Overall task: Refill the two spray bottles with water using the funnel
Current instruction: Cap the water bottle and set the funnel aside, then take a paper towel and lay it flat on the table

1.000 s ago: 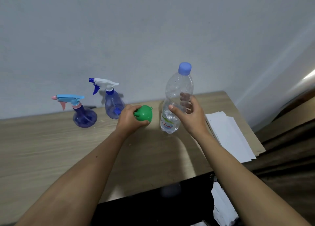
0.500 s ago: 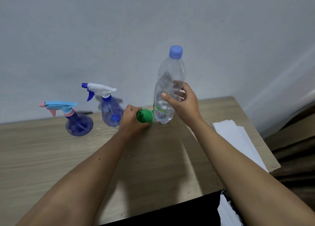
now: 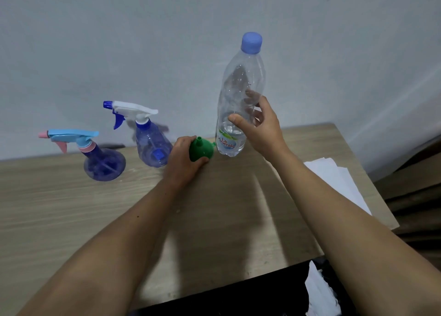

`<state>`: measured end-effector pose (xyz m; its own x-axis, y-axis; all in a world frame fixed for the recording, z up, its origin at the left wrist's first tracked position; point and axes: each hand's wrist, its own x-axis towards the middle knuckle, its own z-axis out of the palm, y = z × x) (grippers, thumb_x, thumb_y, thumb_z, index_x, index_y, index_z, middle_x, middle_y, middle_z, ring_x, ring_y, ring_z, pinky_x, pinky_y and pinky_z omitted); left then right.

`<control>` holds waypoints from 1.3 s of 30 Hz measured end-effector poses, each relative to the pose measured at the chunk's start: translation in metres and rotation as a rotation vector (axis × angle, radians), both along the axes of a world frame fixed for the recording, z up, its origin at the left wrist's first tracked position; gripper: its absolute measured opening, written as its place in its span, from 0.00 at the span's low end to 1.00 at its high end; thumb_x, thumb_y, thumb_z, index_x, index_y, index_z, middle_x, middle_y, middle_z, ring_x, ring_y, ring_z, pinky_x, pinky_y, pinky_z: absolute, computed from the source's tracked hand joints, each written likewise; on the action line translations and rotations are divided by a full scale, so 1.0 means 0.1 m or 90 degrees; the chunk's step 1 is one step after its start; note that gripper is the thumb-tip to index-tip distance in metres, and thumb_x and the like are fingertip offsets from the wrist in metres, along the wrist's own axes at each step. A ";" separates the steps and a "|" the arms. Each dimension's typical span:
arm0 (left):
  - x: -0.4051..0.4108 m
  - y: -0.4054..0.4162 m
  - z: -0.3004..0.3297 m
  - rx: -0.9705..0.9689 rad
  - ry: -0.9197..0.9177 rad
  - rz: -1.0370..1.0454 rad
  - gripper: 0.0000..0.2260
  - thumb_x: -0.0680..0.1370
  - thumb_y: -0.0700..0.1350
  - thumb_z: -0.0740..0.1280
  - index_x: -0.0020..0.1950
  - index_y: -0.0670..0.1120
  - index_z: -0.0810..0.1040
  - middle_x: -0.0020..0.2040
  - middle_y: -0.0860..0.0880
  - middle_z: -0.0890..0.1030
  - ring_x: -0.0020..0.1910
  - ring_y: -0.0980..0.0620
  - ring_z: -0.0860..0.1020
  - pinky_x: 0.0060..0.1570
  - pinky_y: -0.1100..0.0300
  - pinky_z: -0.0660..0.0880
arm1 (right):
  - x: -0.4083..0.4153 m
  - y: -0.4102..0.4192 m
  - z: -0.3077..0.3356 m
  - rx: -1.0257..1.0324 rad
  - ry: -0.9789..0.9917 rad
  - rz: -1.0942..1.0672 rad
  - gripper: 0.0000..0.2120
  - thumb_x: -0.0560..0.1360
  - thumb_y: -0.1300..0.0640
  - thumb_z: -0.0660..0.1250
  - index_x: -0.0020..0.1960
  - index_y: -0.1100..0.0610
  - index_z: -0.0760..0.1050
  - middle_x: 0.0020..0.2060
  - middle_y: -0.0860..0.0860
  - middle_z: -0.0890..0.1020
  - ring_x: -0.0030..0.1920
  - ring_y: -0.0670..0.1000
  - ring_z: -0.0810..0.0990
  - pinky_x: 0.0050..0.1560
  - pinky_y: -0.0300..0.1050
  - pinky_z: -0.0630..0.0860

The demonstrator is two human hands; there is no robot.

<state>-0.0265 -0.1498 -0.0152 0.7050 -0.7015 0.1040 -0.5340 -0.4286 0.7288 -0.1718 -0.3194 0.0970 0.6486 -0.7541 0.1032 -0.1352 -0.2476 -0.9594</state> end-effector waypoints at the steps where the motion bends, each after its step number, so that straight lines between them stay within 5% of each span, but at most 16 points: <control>1: 0.00 -0.01 -0.01 -0.001 0.002 0.002 0.32 0.71 0.47 0.82 0.72 0.44 0.75 0.66 0.45 0.78 0.63 0.47 0.77 0.66 0.51 0.77 | 0.00 0.00 -0.01 0.001 -0.002 0.001 0.36 0.69 0.46 0.80 0.74 0.44 0.72 0.67 0.44 0.80 0.64 0.43 0.82 0.67 0.53 0.80; 11: 0.01 -0.02 -0.04 0.001 -0.016 0.011 0.35 0.70 0.49 0.82 0.73 0.42 0.74 0.67 0.43 0.78 0.64 0.44 0.78 0.67 0.49 0.76 | -0.03 0.02 -0.09 0.000 -0.024 0.004 0.36 0.74 0.50 0.79 0.78 0.50 0.69 0.70 0.46 0.78 0.68 0.44 0.80 0.70 0.51 0.78; 18: -0.12 0.07 0.03 -0.039 0.011 0.012 0.41 0.71 0.49 0.82 0.79 0.41 0.68 0.74 0.42 0.74 0.72 0.45 0.73 0.69 0.58 0.67 | -0.24 0.10 -0.13 0.029 -0.029 -0.019 0.37 0.73 0.49 0.81 0.78 0.50 0.69 0.73 0.42 0.75 0.70 0.43 0.77 0.60 0.32 0.76; 21: -0.26 0.14 0.03 -0.089 0.014 0.028 0.39 0.70 0.47 0.83 0.77 0.41 0.69 0.72 0.43 0.75 0.71 0.47 0.73 0.69 0.58 0.69 | -0.46 0.19 -0.23 0.028 -0.019 -0.060 0.37 0.72 0.43 0.80 0.75 0.51 0.71 0.72 0.44 0.76 0.71 0.46 0.76 0.66 0.38 0.75; 24: -0.40 0.19 -0.01 -0.122 -0.005 0.041 0.32 0.70 0.48 0.83 0.69 0.42 0.74 0.64 0.44 0.77 0.63 0.45 0.77 0.65 0.49 0.76 | -0.80 0.30 -0.31 0.032 -0.011 -0.115 0.28 0.74 0.49 0.80 0.71 0.52 0.76 0.66 0.48 0.80 0.66 0.44 0.79 0.66 0.41 0.77; 29: -0.83 -0.09 0.01 -0.073 -0.003 -0.108 0.20 0.74 0.48 0.80 0.62 0.45 0.79 0.57 0.46 0.81 0.55 0.50 0.79 0.56 0.52 0.78 | -1.59 0.39 -0.47 0.037 0.033 -0.208 0.21 0.75 0.49 0.79 0.65 0.51 0.80 0.57 0.45 0.83 0.60 0.43 0.81 0.57 0.32 0.76; 33: -1.29 -0.53 0.02 -0.094 0.010 -0.242 0.14 0.76 0.48 0.77 0.59 0.46 0.81 0.55 0.48 0.83 0.54 0.51 0.81 0.56 0.56 0.77 | -2.30 0.36 -0.60 0.009 0.079 -0.305 0.15 0.75 0.49 0.79 0.60 0.48 0.82 0.56 0.40 0.84 0.55 0.39 0.81 0.58 0.38 0.77; 39: -2.01 -1.34 0.15 -0.097 -0.019 -0.437 0.14 0.77 0.48 0.75 0.58 0.41 0.83 0.54 0.45 0.85 0.53 0.50 0.81 0.55 0.64 0.74 | -3.26 0.25 -0.81 -0.026 0.133 -0.477 0.10 0.74 0.51 0.80 0.54 0.47 0.83 0.53 0.45 0.84 0.50 0.47 0.81 0.51 0.40 0.77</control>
